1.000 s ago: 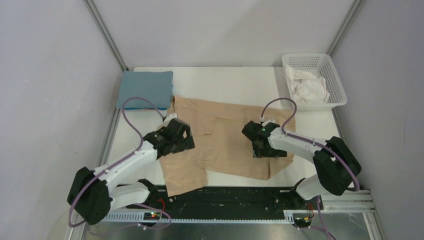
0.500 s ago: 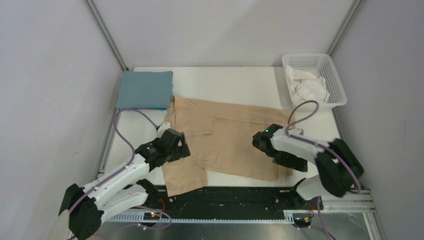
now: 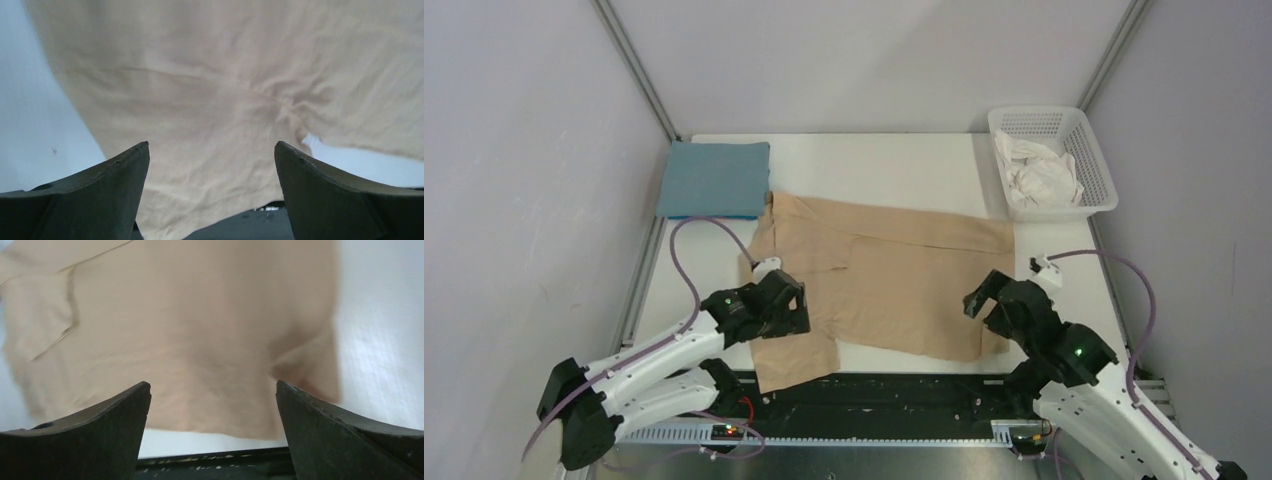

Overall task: Fold and stack the t-shirts
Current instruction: Grab the side of the flattened tshirt closest away from the robot with both arms

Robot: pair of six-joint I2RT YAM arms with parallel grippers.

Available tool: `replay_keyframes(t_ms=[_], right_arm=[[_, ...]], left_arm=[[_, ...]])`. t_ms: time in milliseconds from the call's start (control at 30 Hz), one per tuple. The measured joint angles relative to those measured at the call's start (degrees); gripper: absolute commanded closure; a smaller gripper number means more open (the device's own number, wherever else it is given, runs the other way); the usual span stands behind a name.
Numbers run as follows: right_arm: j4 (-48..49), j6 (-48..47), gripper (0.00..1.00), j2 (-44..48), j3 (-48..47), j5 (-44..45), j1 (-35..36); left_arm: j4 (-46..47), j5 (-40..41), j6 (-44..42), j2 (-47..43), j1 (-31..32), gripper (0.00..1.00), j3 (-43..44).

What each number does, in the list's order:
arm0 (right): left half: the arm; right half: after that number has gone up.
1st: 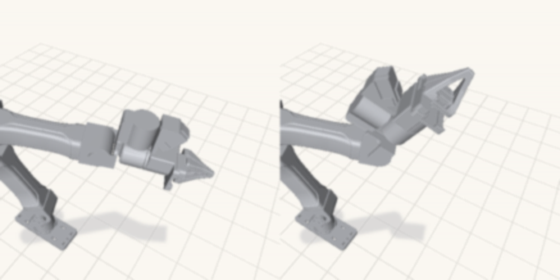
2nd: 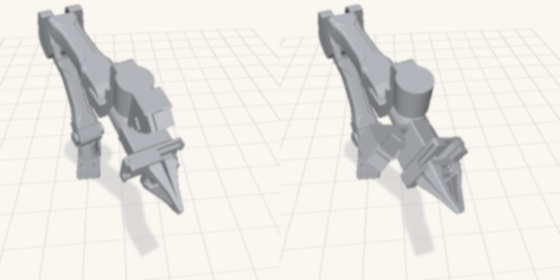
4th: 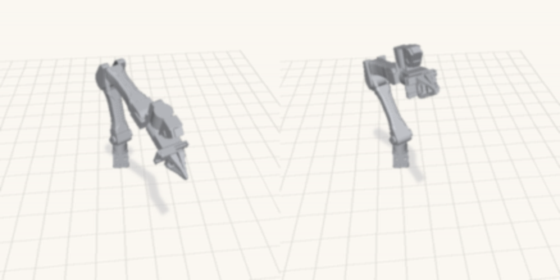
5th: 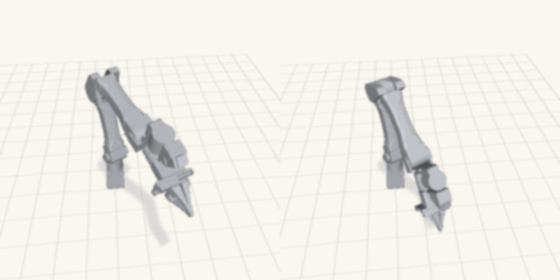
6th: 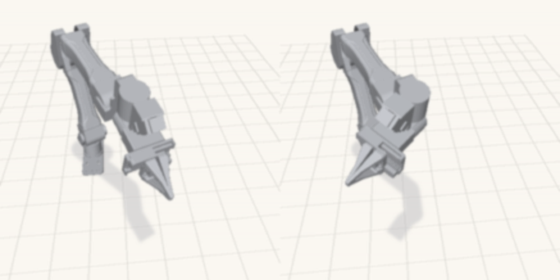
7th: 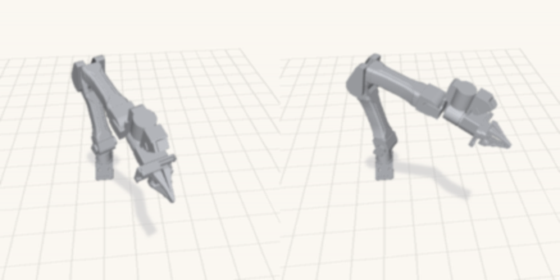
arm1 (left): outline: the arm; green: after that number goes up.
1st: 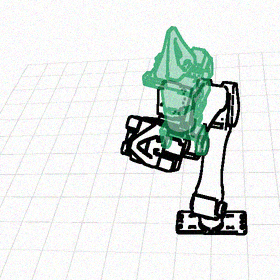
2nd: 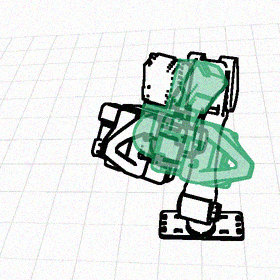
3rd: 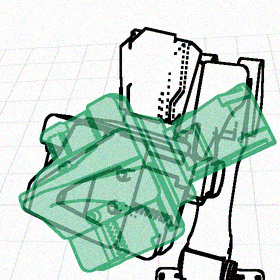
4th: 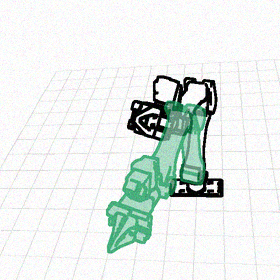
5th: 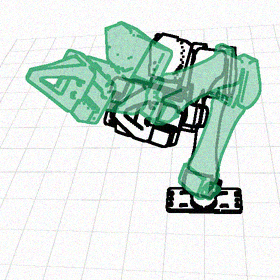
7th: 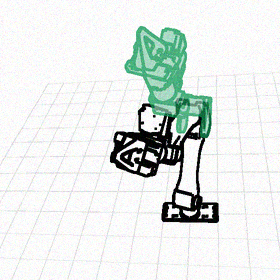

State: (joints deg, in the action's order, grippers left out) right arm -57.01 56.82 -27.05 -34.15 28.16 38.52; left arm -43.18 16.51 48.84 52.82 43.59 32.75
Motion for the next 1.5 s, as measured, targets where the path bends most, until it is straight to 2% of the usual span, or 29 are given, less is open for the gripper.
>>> replay_keyframes(t_ms=[133,267,367,433,567,767,867,1067,1167,1300,1467,1500], right_arm=[[11.3,-7.6,0.00,-2.1,1.7,-11.6,-0.8],[18.8,-9.8,0.00,-16.3,1.7,-19.4,-0.6],[20.8,-9.2,0.00,-26.4,2.3,-21.0,-0.2],[19.5,-7.3,0.00,-28.8,3.5,-19.9,-0.6],[12.9,-1.9,0.00,-25.1,5.7,-14.8,-4.3],[5.1,4.7,0.00,-6.9,8.5,-10.4,-9.0],[4.0,5.6,0.00,-1.3,8.5,-9.1,-9.9],[4.2,4.6,0.00,0.6,8.5,-8.9,-10.9],[4.6,3.7,0.00,-0.3,8.5,-8.9,-11.0],[5.4,2.8,0.00,-1.6,8.6,-8.9,-11.0],[5.7,2.2,0.00,-1.7,8.7,-9.0,-11.0],[5.7,2.0,0.00,-1.7,8.7,-9.0,-11.0]], left_arm=[[-3.6,-0.8,2.5,0.1,6.6,0.02,0.0],[-6.9,-1.7,5.8,2.3,14.4,0.02,0.1],[-8.9,-2.3,7.9,4.9,18.8,0.02,0.1],[-10.0,-2.7,9.0,5.7,20.3,0.02,0.1],[-11.2,-3.7,10.3,5.6,21.2,0.02,0.1],[-12.7,-5.5,11.6,4.2,21.3,0.02,-1.1],[-13.4,-6.4,12.2,3.7,21.3,0.02,-2.3],[-13.9,-7.3,13.6,4.3,22.0,0.03,-4.1],[-13.8,-7.0,14.2,4.5,22.4,0.13,-4.1],[-13.1,-6.4,15.3,6.3,22.6,0.44,-4.0],[-11.3,-6.9,15.9,9.9,22.8,0.65,-2.5],[-11.2,-6.9,15.9,10.4,22.8,0.73,-2.3]])
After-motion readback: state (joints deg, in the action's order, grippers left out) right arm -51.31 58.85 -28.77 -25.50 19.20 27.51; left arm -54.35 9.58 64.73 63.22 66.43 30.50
